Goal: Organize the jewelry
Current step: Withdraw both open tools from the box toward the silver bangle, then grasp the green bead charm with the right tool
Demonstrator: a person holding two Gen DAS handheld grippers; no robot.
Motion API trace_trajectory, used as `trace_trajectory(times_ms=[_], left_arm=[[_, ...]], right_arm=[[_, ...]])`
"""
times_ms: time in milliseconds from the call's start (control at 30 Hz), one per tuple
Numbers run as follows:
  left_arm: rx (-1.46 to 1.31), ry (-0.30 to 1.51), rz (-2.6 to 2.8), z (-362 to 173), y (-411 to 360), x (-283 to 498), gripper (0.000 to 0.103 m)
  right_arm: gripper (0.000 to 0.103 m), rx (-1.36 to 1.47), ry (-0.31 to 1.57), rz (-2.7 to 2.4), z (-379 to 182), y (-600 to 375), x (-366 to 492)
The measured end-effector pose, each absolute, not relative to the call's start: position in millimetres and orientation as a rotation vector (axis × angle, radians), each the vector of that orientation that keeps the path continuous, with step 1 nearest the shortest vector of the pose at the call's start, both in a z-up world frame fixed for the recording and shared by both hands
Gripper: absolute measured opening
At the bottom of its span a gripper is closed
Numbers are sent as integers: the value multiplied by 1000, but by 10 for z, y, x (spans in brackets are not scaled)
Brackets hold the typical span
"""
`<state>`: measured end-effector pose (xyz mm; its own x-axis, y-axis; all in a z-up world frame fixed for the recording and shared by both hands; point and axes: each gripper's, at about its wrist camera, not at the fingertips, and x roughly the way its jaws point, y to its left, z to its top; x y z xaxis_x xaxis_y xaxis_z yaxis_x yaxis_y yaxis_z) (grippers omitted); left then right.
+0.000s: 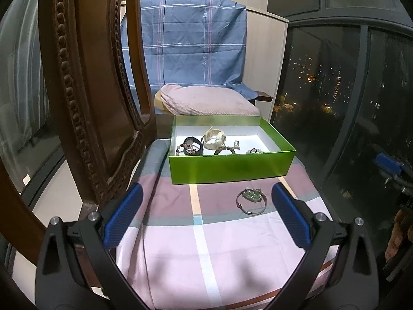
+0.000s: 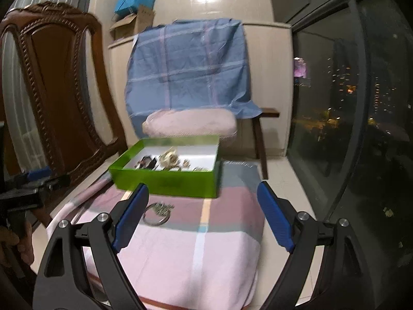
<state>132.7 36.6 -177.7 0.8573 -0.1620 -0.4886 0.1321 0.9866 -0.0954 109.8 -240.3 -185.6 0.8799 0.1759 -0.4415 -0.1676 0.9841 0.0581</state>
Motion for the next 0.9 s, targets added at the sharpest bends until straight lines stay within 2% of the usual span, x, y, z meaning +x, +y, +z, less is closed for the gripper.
trace_trajectory(times_ms=[133,233,400,700,867,900], left_arm=[[-69,526,-144,-1752,415,1339,99],[-88,533,-133,-1738,481,1358,99],[-107,536,-112,-1707,592,1398,99],[-140,562,-100,-1691,733,1477,99],[-133,573,-109,-1691,728,1478,99],[-132,574,-111,-1692,728,1478,99]], right_arm=[[84,-6,603,330,-2020,-2160,1307],[79,-96,697,391,-2151,-1887,1528],[62,-149,796,434,-2309,-1552,1950],[44,-305,925,407,-2775,-1122,2565],[26,-367,975,389,-2960,-977,2673],[25,-378,984,382,-2984,-970,2675]])
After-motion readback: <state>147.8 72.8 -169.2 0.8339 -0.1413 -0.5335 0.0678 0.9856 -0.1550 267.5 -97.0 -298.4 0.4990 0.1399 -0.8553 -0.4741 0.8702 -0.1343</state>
